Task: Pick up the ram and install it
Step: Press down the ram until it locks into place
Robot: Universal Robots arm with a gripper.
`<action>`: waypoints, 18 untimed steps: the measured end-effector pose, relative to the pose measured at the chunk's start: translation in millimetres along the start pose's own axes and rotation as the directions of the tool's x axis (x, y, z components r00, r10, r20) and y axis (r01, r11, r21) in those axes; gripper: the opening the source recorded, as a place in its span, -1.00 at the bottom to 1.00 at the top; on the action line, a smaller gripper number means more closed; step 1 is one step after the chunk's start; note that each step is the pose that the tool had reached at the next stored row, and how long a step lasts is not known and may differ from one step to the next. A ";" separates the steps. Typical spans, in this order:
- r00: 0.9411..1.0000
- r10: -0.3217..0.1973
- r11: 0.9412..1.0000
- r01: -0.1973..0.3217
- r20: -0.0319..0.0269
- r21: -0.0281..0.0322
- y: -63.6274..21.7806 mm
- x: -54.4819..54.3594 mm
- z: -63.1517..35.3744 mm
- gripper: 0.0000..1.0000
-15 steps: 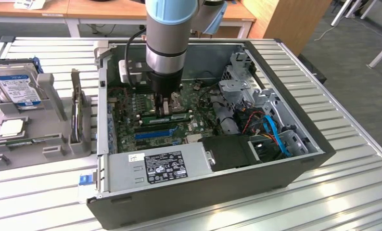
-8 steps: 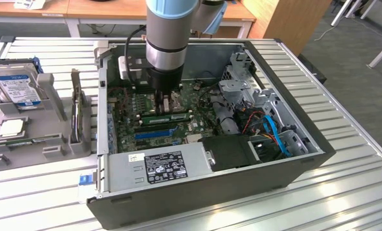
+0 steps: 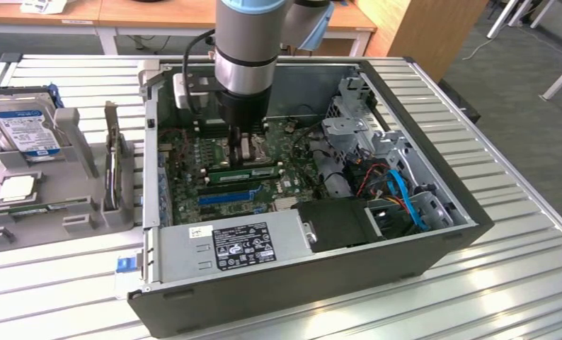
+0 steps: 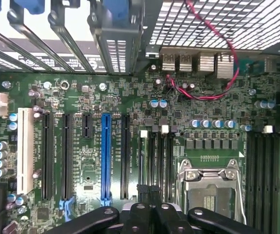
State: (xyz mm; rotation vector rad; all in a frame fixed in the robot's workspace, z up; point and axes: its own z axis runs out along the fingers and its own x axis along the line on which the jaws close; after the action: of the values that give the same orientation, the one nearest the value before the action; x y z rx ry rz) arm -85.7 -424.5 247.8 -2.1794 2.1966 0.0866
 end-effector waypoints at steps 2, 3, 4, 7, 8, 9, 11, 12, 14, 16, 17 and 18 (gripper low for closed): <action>1.000 0.000 1.000 0.000 0.000 0.000 0.0 -0.3 -4.3 -0.80; 1.000 0.000 1.000 0.000 0.000 0.000 0.0 -0.5 -6.7 -0.80; 1.000 0.000 1.000 0.000 0.000 -0.001 0.0 -0.6 -8.9 -0.80; 1.000 0.000 1.000 0.000 0.000 -0.001 0.1 -1.1 -14.5 -0.80; 1.000 0.000 1.000 0.000 0.000 -0.001 0.1 -1.2 -16.3 -0.80; 1.000 0.000 1.000 0.000 0.000 -0.001 0.1 -1.3 -18.1 -0.80; 1.000 0.000 1.000 0.000 0.000 -0.002 0.1 -1.5 -21.6 -0.80; 1.000 0.000 1.000 0.000 0.000 -0.002 0.1 -1.7 -23.3 -0.80; 1.000 0.000 1.000 0.000 0.000 -0.002 0.2 -1.9 -26.6 -0.80; 1.000 0.000 1.000 0.000 0.000 -0.002 0.2 -2.2 -29.9 -0.80; 1.000 0.000 1.000 0.000 0.000 -0.002 0.2 -2.3 -31.4 -0.80; 1.000 0.000 1.000 0.000 0.000 -0.002 0.2 -2.4 -33.1 -0.80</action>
State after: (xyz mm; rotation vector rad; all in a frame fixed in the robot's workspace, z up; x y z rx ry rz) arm -85.7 -424.5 280.9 -2.1804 2.1976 0.0891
